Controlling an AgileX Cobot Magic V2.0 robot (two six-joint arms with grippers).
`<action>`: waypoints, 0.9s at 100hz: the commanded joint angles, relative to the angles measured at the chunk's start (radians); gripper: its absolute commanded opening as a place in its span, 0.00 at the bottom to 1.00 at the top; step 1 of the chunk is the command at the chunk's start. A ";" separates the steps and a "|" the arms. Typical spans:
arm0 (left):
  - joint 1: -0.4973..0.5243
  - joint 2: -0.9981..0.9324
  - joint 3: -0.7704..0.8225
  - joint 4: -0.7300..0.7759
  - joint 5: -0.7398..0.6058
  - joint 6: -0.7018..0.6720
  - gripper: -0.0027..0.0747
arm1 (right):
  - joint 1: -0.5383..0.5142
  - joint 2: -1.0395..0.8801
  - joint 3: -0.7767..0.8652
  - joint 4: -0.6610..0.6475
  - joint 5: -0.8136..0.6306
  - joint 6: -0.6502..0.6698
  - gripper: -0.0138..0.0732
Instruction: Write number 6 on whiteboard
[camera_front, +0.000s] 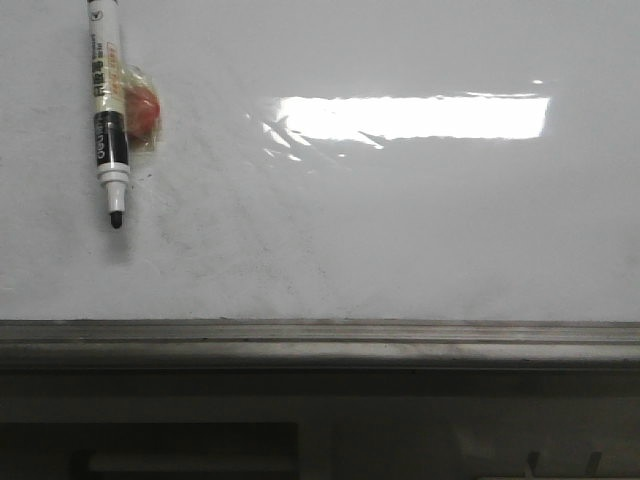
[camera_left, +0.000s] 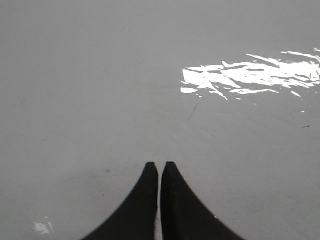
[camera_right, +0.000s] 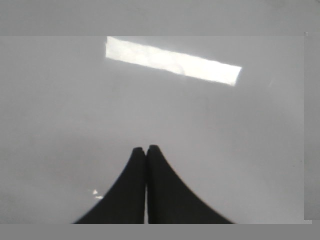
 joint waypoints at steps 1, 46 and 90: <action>-0.002 -0.031 0.049 -0.003 -0.072 -0.007 0.01 | -0.008 -0.017 0.023 -0.010 -0.076 -0.001 0.08; -0.002 -0.031 0.049 -0.012 -0.072 -0.007 0.01 | -0.008 -0.017 0.023 0.009 -0.084 -0.001 0.08; -0.002 -0.031 0.049 -0.587 -0.080 -0.007 0.01 | -0.008 -0.017 0.023 0.515 -0.129 -0.001 0.08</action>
